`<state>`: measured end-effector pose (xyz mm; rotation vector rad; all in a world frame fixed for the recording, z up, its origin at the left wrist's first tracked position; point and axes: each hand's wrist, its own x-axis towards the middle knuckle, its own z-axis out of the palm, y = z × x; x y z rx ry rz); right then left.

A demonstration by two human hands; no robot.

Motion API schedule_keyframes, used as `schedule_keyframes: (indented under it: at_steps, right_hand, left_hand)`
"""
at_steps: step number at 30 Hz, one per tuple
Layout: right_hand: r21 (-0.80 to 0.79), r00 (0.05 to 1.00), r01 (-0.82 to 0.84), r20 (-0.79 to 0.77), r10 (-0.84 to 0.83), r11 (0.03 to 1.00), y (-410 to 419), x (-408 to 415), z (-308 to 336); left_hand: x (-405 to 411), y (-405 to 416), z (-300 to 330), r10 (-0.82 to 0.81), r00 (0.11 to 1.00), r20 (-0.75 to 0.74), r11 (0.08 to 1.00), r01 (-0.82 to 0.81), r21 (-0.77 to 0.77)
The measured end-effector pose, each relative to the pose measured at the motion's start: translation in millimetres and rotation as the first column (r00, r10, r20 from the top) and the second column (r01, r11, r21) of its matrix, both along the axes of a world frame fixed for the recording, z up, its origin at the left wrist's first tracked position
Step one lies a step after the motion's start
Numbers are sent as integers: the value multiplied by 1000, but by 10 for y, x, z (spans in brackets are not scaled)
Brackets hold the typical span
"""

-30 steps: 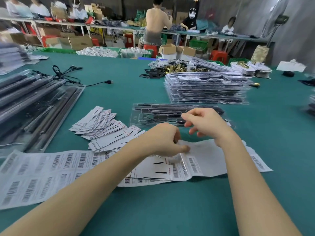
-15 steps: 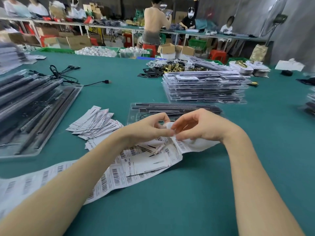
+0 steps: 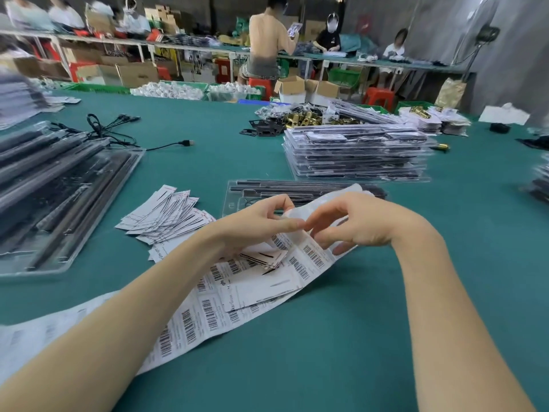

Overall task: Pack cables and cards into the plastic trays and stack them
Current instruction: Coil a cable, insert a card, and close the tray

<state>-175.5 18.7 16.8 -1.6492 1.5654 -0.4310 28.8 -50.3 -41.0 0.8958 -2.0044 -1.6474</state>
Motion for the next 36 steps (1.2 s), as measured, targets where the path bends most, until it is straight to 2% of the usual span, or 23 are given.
schedule_keyframes:
  at_steps: [3, 8, 14, 19, 27, 33, 36]
  right_hand:
    - [6, 999, -5, 33, 5, 1000, 8, -51, -48]
    - [-34, 999, 28, 43, -27, 999, -15, -63, -74]
    - [-98, 999, 46, 10, -45, 994, -41, -11, -95]
    - [-158, 996, 63, -46, -71, 985, -47, 3, -101]
    - [-248, 986, 91, -116, -123, 965, -36, -5, -59]
    - [-249, 990, 101, -73, -123, 963, -16, 20, -59]
    - [-248, 995, 96, -16, -103, 964, -8, 4, -53]
  left_hand:
    - [-2, -10, 10, -6, 1000, -1, 1000, 6, 3]
    - [35, -8, 4, -16, 998, -59, 995, 21, 98]
    - [11, 15, 18, 66, 995, -69, 987, -55, 151]
    - [4, 27, 58, 61, 996, -63, 983, -48, 178]
    - [-71, -7, 67, 179, 982, -65, 935, -149, 321]
    - [-90, -10, 62, 217, 976, -31, 918, -193, 346]
    - [-126, 28, 76, 204, 979, -11, 932, -190, 308]
